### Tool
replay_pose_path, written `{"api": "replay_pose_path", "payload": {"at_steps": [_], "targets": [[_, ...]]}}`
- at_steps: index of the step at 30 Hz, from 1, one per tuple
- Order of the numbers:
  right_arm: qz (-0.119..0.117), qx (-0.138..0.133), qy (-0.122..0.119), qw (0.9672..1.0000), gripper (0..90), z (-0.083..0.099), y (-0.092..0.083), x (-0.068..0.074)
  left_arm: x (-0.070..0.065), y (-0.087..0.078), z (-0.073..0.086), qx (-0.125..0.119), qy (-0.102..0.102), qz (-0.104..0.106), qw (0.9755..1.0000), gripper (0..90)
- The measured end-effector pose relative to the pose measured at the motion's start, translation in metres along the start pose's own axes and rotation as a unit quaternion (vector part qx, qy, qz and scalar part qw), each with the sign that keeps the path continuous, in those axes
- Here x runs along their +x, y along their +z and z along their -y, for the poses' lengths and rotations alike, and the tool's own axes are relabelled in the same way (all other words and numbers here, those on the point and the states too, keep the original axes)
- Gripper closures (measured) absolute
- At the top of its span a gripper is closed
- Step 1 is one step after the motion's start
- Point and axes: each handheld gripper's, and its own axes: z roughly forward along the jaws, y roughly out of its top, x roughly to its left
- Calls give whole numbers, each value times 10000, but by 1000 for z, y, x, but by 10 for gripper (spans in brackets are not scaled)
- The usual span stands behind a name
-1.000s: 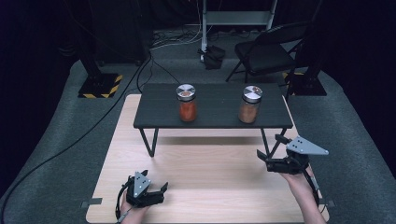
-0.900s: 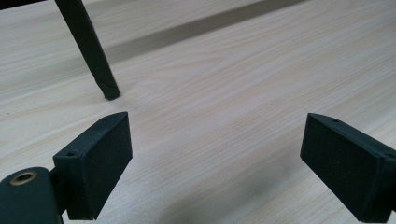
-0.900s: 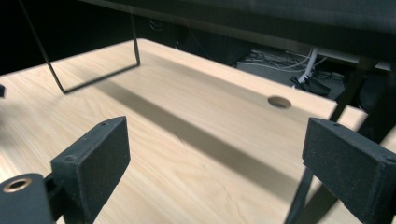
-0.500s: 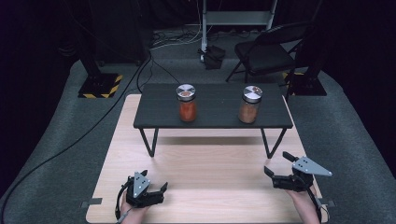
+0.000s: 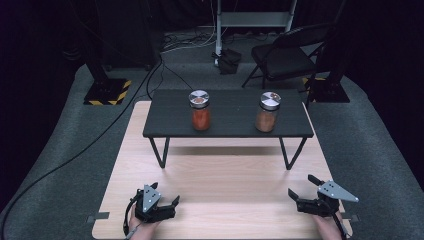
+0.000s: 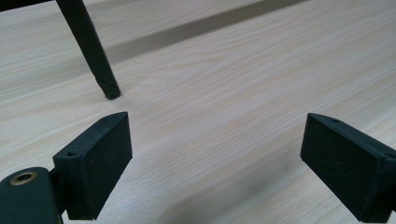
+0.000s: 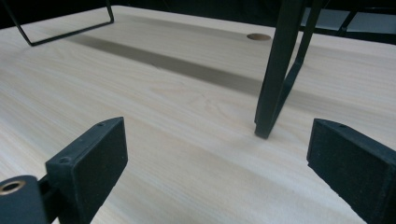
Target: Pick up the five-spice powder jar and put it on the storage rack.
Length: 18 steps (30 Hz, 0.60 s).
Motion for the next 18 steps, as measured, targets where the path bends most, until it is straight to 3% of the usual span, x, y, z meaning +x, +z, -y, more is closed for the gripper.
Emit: {"api": "replay_pose_path", "payload": {"at_steps": [18], "targets": [[217, 37, -31, 9998, 38, 11, -7, 6, 1, 0, 0, 10, -9, 11, 10000, 89]]}}
